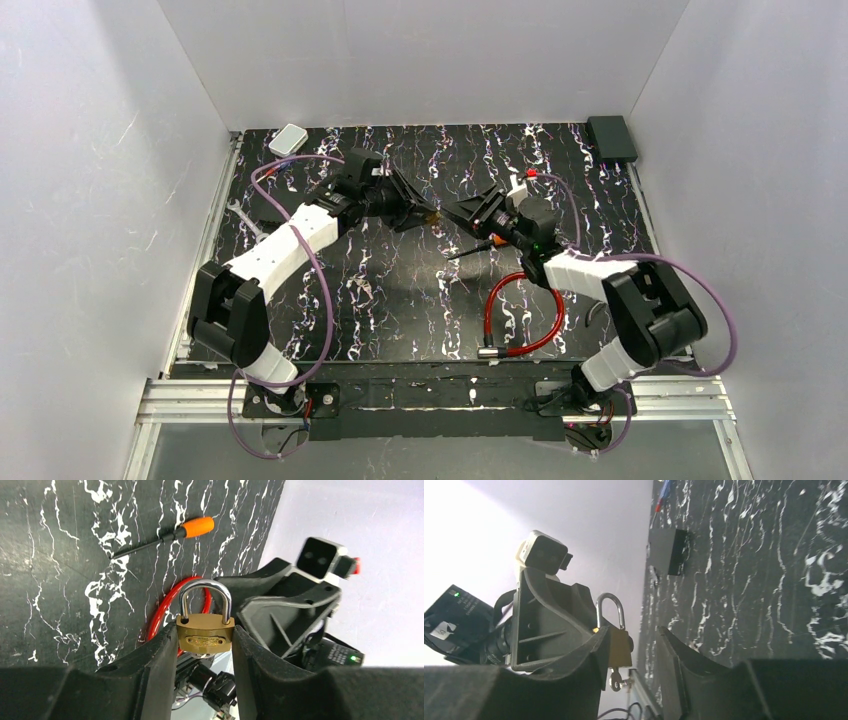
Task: Unlock with the key
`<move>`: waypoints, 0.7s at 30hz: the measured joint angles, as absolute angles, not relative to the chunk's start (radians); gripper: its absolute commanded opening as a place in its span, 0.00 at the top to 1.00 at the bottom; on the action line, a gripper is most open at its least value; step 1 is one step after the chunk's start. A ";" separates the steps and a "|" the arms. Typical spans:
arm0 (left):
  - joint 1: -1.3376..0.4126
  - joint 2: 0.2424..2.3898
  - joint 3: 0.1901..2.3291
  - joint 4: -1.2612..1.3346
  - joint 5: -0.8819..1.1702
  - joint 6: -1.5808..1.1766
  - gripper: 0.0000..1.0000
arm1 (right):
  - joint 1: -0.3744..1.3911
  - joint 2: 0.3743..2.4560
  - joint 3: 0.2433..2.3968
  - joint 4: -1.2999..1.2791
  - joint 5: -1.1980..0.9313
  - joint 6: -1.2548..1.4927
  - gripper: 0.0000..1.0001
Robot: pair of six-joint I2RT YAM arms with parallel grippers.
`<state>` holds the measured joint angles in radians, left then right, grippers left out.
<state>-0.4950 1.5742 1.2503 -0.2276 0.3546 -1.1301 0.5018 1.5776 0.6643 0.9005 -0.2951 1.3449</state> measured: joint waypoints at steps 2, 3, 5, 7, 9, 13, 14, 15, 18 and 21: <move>-0.505 1.574 1.252 -0.245 0.362 -1.129 1.00 | 0.495 1.520 0.664 0.820 -0.282 1.266 0.45; -0.508 1.574 1.252 -0.252 0.366 -1.129 1.00 | 0.495 1.490 0.664 0.786 -0.279 1.230 0.43; -0.508 1.574 1.252 -0.263 0.371 -1.129 1.00 | 0.495 1.431 0.664 0.727 -0.272 1.158 0.41; -0.508 1.574 1.252 -0.268 0.372 -1.129 1.00 | 0.495 1.378 0.664 0.683 -0.270 1.091 0.40; -0.508 1.574 1.254 -0.273 0.374 -1.129 1.00 | 0.500 1.336 0.664 0.640 -0.267 1.023 0.40; -0.508 1.574 1.256 -0.279 0.373 -1.130 1.00 | 0.533 1.296 0.665 0.562 -0.254 0.891 0.38; -0.508 1.574 1.256 -0.283 0.371 -1.131 1.00 | 0.548 1.292 0.665 0.546 -0.247 0.860 0.38; -0.508 1.574 1.256 -0.286 0.371 -1.133 1.00 | 0.562 1.290 0.665 0.530 -0.239 0.838 0.37; -0.508 1.574 1.256 -0.294 0.367 -1.140 1.00 | 0.617 1.285 0.665 0.499 -0.205 0.764 0.37; -0.508 1.574 1.256 -0.295 0.367 -1.147 1.00 | 0.662 1.285 0.665 0.490 -0.175 0.714 0.37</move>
